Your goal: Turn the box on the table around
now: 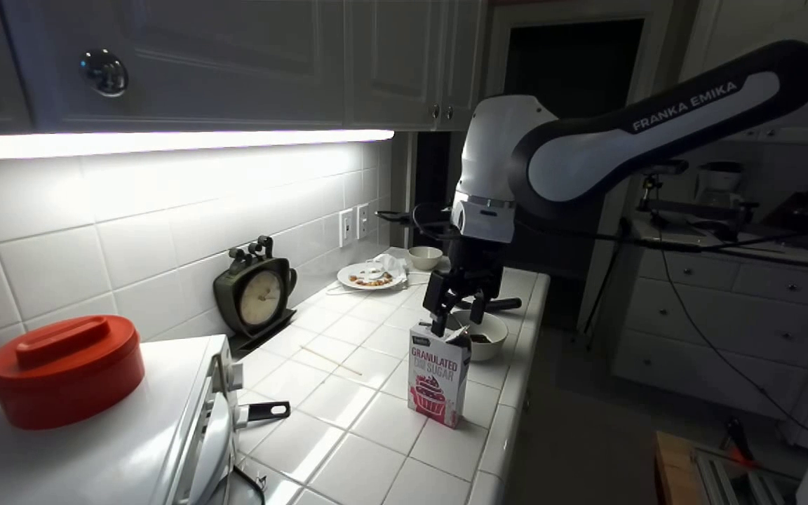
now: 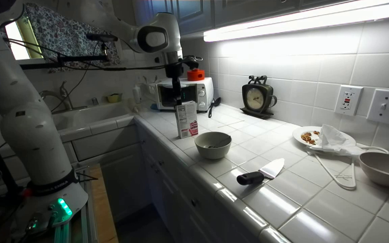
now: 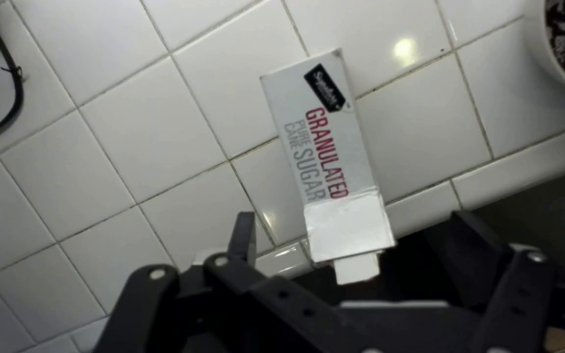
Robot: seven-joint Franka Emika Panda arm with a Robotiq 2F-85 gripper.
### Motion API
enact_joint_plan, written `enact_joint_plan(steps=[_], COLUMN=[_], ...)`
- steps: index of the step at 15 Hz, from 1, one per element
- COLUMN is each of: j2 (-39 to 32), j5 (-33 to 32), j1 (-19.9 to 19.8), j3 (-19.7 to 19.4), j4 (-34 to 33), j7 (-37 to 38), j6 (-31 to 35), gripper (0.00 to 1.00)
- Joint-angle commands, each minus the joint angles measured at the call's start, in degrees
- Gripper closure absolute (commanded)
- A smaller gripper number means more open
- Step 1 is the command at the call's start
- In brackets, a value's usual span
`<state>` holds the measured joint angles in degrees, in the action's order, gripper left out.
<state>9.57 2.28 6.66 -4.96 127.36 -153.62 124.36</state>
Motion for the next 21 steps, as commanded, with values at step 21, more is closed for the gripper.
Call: enact_joint_plan(steps=[21], j2=[-2.8], j5=[-16.9], j1=[0.8], j3=[-1.1], j4=[2.9], j7=[-4.0], j6=[14.5], gripper=[0.00])
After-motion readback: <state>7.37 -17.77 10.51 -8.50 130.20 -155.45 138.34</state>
